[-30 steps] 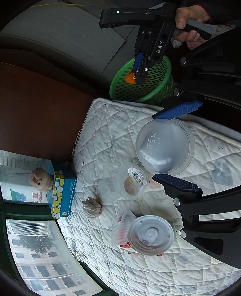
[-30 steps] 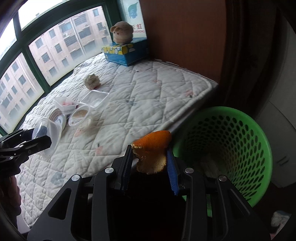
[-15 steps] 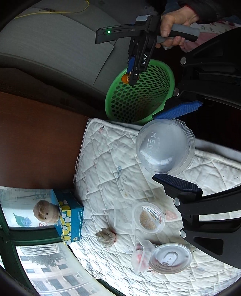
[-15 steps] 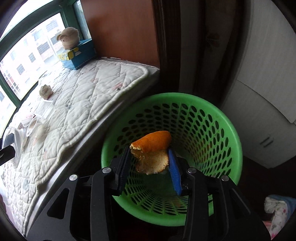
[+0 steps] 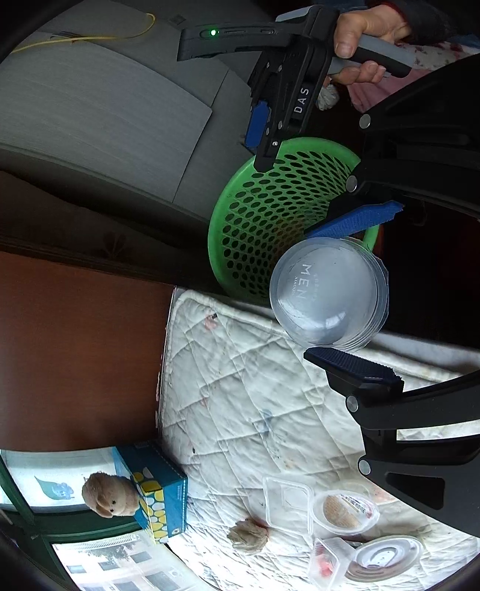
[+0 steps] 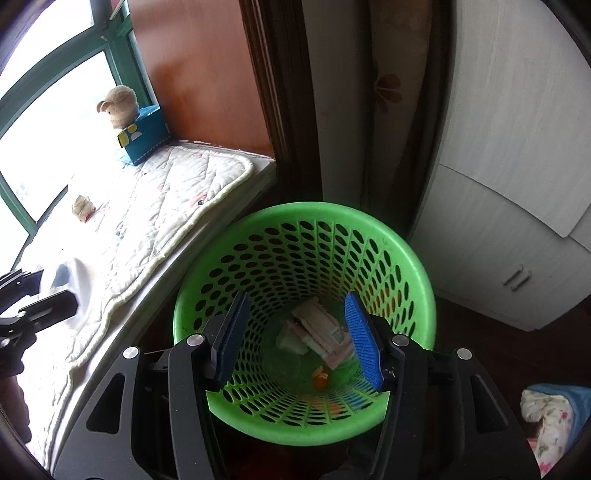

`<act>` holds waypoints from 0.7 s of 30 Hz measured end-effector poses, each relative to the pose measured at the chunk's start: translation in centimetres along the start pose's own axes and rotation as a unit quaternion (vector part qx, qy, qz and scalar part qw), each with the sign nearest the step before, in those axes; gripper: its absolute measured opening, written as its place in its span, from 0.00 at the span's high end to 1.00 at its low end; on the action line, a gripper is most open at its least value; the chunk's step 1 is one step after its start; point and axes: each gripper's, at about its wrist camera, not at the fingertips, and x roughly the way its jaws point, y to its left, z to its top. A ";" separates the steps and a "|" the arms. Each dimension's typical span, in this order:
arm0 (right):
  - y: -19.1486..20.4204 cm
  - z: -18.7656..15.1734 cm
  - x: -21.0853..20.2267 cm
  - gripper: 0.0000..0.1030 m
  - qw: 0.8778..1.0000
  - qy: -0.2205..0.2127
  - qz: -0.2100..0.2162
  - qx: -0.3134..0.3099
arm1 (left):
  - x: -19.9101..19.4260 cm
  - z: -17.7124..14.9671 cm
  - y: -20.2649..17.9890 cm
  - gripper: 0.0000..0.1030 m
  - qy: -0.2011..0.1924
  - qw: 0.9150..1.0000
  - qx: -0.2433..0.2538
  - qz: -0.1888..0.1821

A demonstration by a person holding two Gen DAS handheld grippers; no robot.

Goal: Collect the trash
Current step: 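Open the right gripper to drop the peel while the left gripper releases the dome lid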

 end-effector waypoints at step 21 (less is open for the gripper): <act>-3.4 -1.6 -3.3 0.43 1.000 -0.016 -0.014 0.022 | 5.6 2.2 -6.0 0.37 0.024 0.998 0.018 -0.051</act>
